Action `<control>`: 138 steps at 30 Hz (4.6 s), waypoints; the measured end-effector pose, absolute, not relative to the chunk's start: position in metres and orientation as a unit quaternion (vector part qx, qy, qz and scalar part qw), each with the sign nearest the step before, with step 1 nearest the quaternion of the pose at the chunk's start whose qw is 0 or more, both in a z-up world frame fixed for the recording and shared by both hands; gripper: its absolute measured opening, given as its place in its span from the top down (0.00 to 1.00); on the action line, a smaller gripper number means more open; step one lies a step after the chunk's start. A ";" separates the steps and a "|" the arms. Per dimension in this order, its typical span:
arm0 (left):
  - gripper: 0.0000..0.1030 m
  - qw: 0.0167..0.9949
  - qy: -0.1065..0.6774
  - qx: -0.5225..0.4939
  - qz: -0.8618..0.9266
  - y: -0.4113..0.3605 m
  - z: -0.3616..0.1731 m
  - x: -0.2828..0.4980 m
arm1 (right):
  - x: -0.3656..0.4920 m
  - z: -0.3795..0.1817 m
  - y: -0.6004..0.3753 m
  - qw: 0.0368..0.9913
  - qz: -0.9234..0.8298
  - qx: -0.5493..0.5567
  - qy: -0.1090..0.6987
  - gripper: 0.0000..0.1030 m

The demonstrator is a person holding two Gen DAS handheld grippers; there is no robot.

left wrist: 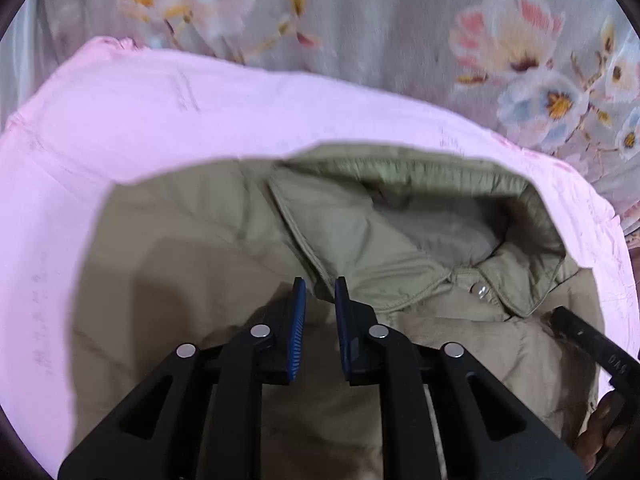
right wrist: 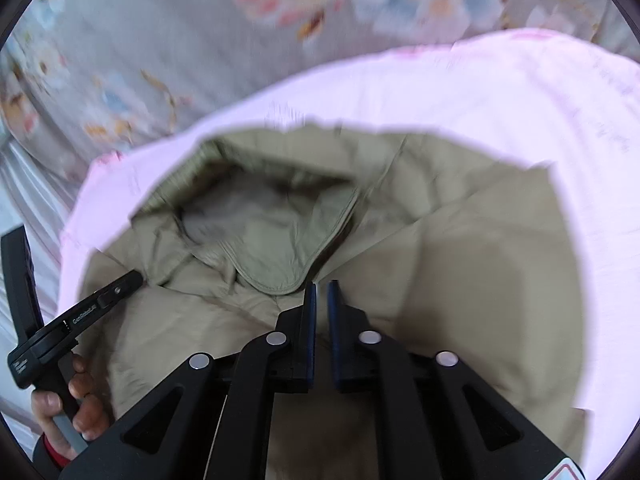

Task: Fold large clothes

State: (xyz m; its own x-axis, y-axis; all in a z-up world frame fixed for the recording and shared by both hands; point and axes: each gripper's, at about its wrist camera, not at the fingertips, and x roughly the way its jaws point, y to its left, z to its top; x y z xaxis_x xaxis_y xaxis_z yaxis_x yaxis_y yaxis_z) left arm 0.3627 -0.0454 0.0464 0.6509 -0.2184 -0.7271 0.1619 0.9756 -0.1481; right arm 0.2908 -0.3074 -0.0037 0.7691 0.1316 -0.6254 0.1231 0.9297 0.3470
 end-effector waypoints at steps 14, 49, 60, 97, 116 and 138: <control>0.86 0.884 0.450 -0.107 -0.063 -0.061 0.077 0.482 | 0.386 0.041 -0.296 0.943 -0.017 0.134 0.306 0.89; 0.88 0.910 0.406 0.051 -0.066 -0.098 0.019 0.427 | 0.378 -0.028 -0.299 0.923 0.003 0.121 0.365 1.00; 0.88 0.911 0.403 0.058 -0.065 -0.098 0.018 0.427 | 0.378 -0.029 -0.299 0.921 0.001 0.118 0.370 1.00; 0.21 0.836 0.482 -0.224 -0.139 0.161 -0.006 0.037 | -0.139 -0.063 -0.322 0.874 0.029 0.287 0.391 0.35; 0.94 0.881 0.382 -0.207 -0.187 0.157 0.082 -0.032 | -0.176 0.007 -0.297 0.935 0.060 0.252 0.241 0.93; 0.90 0.929 0.316 -0.113 -0.159 0.136 0.183 0.035 | -0.105 0.119 -0.318 0.954 0.027 0.262 0.144 0.93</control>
